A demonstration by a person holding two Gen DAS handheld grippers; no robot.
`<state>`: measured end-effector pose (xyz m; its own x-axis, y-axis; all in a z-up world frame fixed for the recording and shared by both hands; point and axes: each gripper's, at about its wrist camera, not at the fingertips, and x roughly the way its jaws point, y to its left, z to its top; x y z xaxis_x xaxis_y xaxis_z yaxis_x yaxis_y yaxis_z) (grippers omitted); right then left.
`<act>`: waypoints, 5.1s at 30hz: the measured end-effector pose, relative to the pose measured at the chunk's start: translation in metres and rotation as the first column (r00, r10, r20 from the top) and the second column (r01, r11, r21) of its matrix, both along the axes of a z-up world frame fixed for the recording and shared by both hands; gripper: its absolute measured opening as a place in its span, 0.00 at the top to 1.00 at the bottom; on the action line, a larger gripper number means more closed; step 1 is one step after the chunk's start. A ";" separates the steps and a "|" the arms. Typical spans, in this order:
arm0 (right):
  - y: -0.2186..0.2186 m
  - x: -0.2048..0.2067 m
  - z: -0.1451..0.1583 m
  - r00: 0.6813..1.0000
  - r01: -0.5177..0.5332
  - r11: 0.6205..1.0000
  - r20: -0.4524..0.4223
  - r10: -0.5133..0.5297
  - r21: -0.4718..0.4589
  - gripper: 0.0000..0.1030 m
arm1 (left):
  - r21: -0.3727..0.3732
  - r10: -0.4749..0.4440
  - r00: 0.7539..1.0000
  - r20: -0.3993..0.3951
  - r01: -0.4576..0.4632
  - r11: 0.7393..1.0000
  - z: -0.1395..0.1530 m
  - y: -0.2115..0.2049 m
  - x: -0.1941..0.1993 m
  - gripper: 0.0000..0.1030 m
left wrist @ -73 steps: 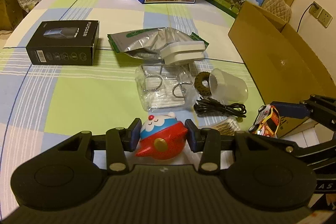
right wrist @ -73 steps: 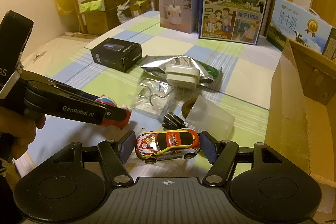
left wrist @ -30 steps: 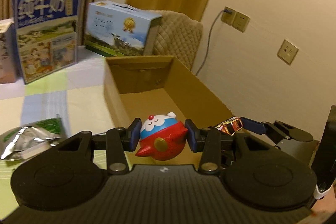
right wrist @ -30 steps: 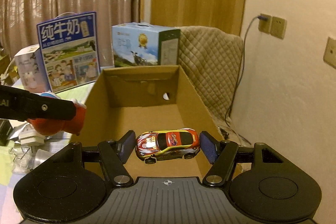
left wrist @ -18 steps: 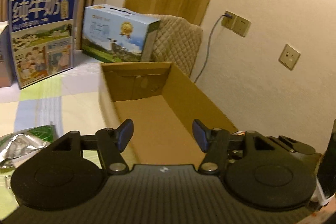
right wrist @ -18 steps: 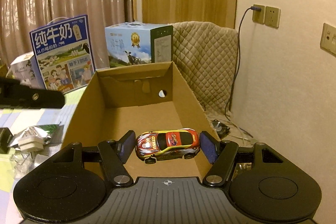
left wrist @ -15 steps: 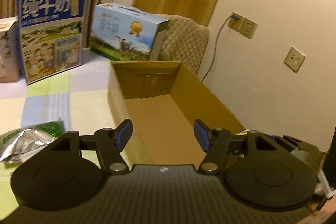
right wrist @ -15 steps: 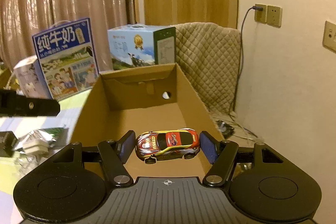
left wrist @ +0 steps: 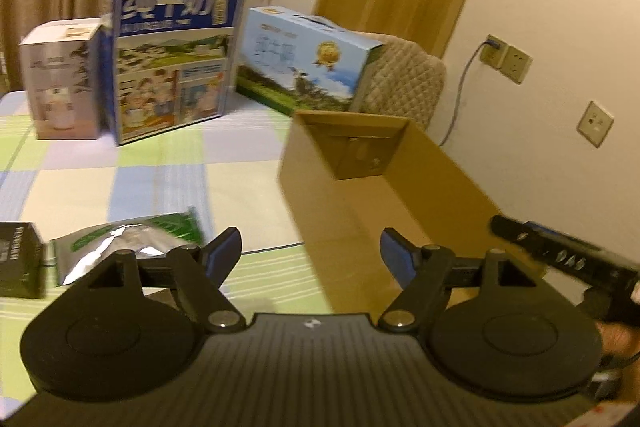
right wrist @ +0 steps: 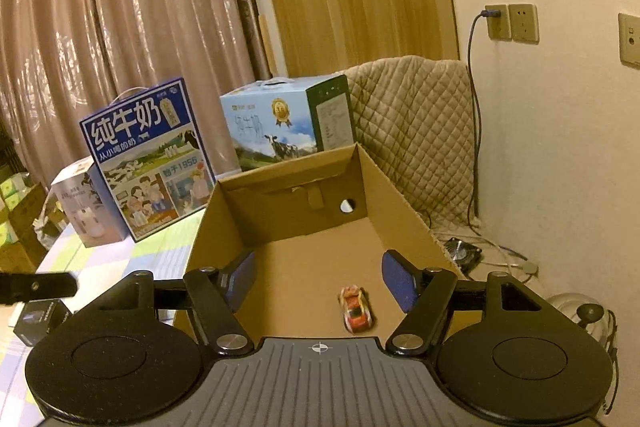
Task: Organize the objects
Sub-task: 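Open the left tool to drop the Doraemon toy while the right tool releases the car into the box, then move both open tools back over the remaining items on the table, then grasp the bag of cotton swabs with the right tool and lift it, then grasp the black USB cable with the left tool while the right tool holds the swab bag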
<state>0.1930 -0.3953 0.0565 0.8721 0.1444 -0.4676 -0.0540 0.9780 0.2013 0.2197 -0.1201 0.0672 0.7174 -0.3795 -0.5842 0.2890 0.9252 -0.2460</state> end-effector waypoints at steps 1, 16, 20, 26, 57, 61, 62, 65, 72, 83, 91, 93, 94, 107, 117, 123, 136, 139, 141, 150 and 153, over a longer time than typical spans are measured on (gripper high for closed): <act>0.002 0.000 0.000 1.000 -0.001 1.000 0.001 0.001 0.001 0.35 | 0.007 0.010 1.000 0.001 -0.010 1.000 -0.001 0.006 -0.002 0.29; 0.081 -0.029 0.012 0.968 -0.230 0.973 0.097 0.231 -0.017 0.35 | 0.058 0.216 0.976 -0.025 -0.214 0.975 -0.013 0.105 -0.051 0.26; 0.113 -0.045 0.011 0.921 -0.360 0.929 0.127 0.368 -0.080 0.35 | 0.094 0.258 0.965 -0.035 -0.254 0.963 -0.016 0.123 -0.073 0.26; 0.151 -0.063 -0.002 0.809 -0.560 0.810 0.096 0.580 -0.177 0.35 | 0.156 0.276 0.961 -0.021 -0.270 0.950 -0.009 0.141 -0.100 0.20; 0.217 -0.078 -0.132 0.501 -0.779 0.253 -0.326 0.802 -0.574 0.35 | 0.184 0.164 0.986 -0.042 -0.154 0.971 -0.074 0.178 -0.079 0.11; 0.228 -0.060 -0.139 0.477 -0.767 0.205 -0.327 0.816 -0.608 0.35 | 0.194 0.150 0.987 -0.066 -0.135 0.972 -0.084 0.174 -0.065 0.11; 0.231 -0.054 -0.140 0.473 -0.768 0.198 -0.331 0.817 -0.609 0.35 | 0.197 0.147 0.986 -0.073 -0.130 0.972 -0.087 0.172 -0.061 0.11; 0.238 -0.040 -0.145 0.453 -0.795 0.181 -0.368 0.812 -0.579 0.35 | 0.198 0.141 0.985 -0.098 -0.119 0.973 -0.091 0.170 -0.052 0.11; 0.240 -0.013 -0.149 0.433 -0.869 0.240 -0.427 0.794 -0.433 0.37 | 0.184 0.134 0.984 -0.118 -0.111 0.977 -0.094 0.168 -0.042 0.11; 0.231 -0.007 -0.135 0.479 -0.877 0.432 -0.444 0.757 -0.210 0.80 | 0.173 0.118 0.984 -0.136 -0.094 0.981 -0.096 0.158 -0.035 0.11; 0.204 -0.005 -0.107 0.644 -0.761 0.616 -0.357 0.677 -0.203 0.81 | 0.169 0.138 0.980 -0.140 -0.114 0.979 -0.098 0.161 -0.036 0.11; 0.198 -0.001 -0.100 0.675 -0.732 0.657 -0.320 0.664 -0.182 0.81 | 0.166 0.137 0.981 -0.139 -0.114 0.979 -0.098 0.161 -0.036 0.11; 0.194 0.001 -0.097 0.691 -0.716 0.681 -0.300 0.657 -0.157 0.81 | 0.164 0.136 0.981 -0.139 -0.112 0.980 -0.098 0.160 -0.036 0.11; 0.201 0.028 -0.112 0.861 -0.501 0.777 -0.311 0.403 -0.381 0.81 | 0.165 0.117 0.983 -0.139 -0.094 0.982 -0.098 0.153 -0.035 0.11; 0.204 0.022 -0.129 0.785 -0.594 0.768 -0.381 0.488 -0.242 0.82 | 0.155 0.117 0.984 -0.135 -0.096 0.983 -0.096 0.155 -0.037 0.11; 0.206 0.018 -0.130 0.672 -0.655 0.754 -0.411 0.616 0.058 0.82 | 0.151 0.124 0.982 -0.142 -0.103 0.983 -0.097 0.158 -0.039 0.11; 0.172 0.029 -0.104 0.790 -0.498 0.859 -0.346 0.506 0.121 0.82 | 0.118 -0.001 0.982 -0.190 0.024 0.993 -0.110 0.118 -0.031 0.46; 0.168 0.033 -0.104 0.790 -0.492 0.859 -0.342 0.509 0.142 0.82 | 0.127 -0.035 0.978 -0.206 0.062 0.990 -0.116 0.100 -0.027 0.62; 0.167 0.034 -0.104 0.790 -0.485 0.860 -0.344 0.508 0.157 0.82 | 0.137 -0.050 0.975 -0.216 0.081 0.987 -0.121 0.091 -0.024 0.66; 0.164 0.035 -0.103 0.788 -0.486 0.857 -0.338 0.514 0.172 0.82 | 0.197 -0.049 0.969 -0.243 0.099 0.975 -0.140 0.069 -0.011 0.81; 0.164 0.034 -0.102 0.784 -0.492 0.853 -0.336 0.522 0.175 0.82 | 0.204 -0.051 0.968 -0.245 0.103 0.974 -0.140 0.068 -0.011 0.82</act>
